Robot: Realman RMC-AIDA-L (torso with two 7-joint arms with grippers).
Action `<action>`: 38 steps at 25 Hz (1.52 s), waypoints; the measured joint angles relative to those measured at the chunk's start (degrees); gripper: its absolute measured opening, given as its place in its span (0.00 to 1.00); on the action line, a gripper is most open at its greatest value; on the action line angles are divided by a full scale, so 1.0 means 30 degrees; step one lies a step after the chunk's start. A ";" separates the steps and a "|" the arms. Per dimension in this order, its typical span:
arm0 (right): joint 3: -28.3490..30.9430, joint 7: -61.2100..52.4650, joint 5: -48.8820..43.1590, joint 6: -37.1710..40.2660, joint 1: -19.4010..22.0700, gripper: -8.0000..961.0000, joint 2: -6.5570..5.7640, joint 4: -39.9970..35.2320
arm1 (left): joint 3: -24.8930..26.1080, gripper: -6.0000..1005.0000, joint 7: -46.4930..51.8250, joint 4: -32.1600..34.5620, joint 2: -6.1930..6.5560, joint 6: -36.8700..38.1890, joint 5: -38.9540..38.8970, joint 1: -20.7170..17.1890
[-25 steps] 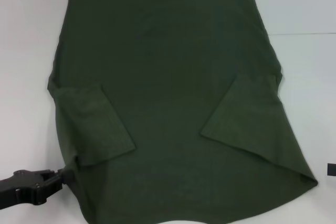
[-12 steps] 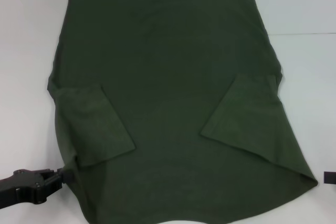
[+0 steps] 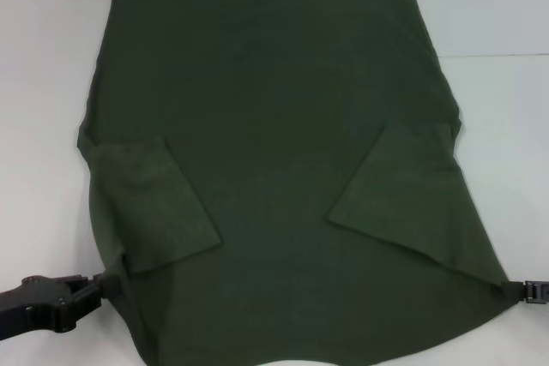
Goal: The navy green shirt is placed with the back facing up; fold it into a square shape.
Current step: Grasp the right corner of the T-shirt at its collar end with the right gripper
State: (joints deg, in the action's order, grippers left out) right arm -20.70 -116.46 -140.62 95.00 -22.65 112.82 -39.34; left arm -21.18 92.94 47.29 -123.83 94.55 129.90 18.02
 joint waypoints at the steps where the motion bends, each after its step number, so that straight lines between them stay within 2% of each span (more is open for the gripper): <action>1: -0.0070 0.0000 -0.0003 -0.0140 -0.0058 0.92 0.0002 0.0127 | 0.0000 0.07 -0.0001 0.0000 0.0000 0.0000 0.0000 0.0000; 15: -0.0749 0.0001 0.0022 -0.0957 -0.0674 0.92 0.0003 0.0987 | 0.0001 0.07 -0.0015 0.0000 -0.0001 -0.0055 0.0000 0.0034; 38: -0.1143 -0.0742 0.0013 -0.0505 -0.1215 0.86 0.0359 0.1014 | 0.0001 0.07 -0.0014 0.0001 0.0058 -0.0199 0.0001 0.0058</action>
State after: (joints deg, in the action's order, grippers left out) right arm -24.13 -118.69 -140.58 93.49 -26.30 113.90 -36.30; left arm -21.18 92.90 47.29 -123.66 93.95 129.90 18.19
